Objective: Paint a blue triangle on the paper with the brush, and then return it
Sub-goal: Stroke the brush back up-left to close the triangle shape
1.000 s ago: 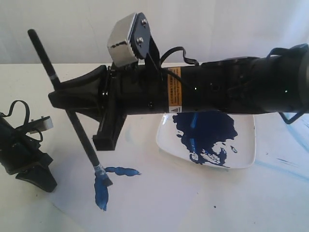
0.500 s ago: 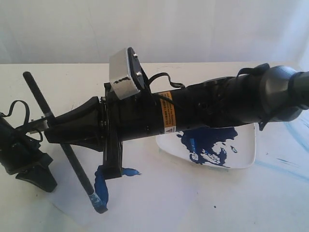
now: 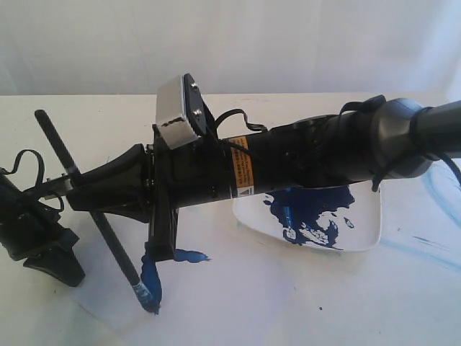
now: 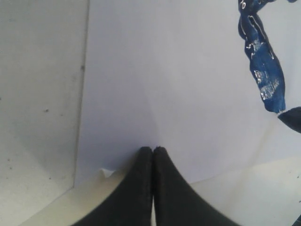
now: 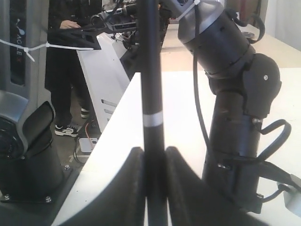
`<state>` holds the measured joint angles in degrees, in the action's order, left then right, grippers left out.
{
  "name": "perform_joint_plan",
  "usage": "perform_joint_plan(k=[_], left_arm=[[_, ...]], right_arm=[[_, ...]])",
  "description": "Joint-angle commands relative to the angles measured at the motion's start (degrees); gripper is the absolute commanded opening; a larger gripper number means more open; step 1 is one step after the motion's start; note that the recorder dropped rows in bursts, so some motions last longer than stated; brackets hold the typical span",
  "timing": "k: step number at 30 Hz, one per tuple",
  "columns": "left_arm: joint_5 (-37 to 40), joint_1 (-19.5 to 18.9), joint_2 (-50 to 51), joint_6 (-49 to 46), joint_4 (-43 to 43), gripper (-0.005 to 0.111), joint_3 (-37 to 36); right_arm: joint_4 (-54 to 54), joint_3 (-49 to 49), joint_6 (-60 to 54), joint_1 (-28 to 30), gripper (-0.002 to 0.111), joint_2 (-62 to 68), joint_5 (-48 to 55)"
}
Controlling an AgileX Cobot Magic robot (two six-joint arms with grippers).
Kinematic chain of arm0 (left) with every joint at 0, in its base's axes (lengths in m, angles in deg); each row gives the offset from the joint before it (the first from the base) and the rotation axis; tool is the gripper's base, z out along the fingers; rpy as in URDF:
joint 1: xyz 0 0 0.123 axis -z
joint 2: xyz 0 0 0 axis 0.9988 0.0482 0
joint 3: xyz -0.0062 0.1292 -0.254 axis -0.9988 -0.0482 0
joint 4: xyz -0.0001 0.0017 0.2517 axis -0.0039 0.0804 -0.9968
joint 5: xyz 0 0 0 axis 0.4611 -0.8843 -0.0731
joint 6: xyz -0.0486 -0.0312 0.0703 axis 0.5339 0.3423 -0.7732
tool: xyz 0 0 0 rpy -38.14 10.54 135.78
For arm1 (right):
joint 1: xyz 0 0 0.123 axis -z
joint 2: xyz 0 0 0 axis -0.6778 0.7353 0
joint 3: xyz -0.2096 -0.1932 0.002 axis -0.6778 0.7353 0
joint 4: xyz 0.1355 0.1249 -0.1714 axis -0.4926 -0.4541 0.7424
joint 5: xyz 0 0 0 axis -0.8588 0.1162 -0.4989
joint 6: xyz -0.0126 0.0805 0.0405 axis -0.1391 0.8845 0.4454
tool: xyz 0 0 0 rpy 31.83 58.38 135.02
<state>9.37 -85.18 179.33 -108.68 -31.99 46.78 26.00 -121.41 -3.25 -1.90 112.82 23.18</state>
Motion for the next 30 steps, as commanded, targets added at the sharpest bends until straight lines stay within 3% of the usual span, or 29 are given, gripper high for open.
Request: perform_joint_plan(k=[1,30], left_arm=[[0.52,-0.23,0.11,0.10,0.07,0.000,0.04],[0.52,-0.23,0.11,-0.01,0.07,0.000,0.04]], right_arm=[[-0.04,-0.41,-0.45,0.62,0.000,-0.12,1.12],[-0.04,-0.41,-1.00,0.62,0.000,-0.12,9.21]])
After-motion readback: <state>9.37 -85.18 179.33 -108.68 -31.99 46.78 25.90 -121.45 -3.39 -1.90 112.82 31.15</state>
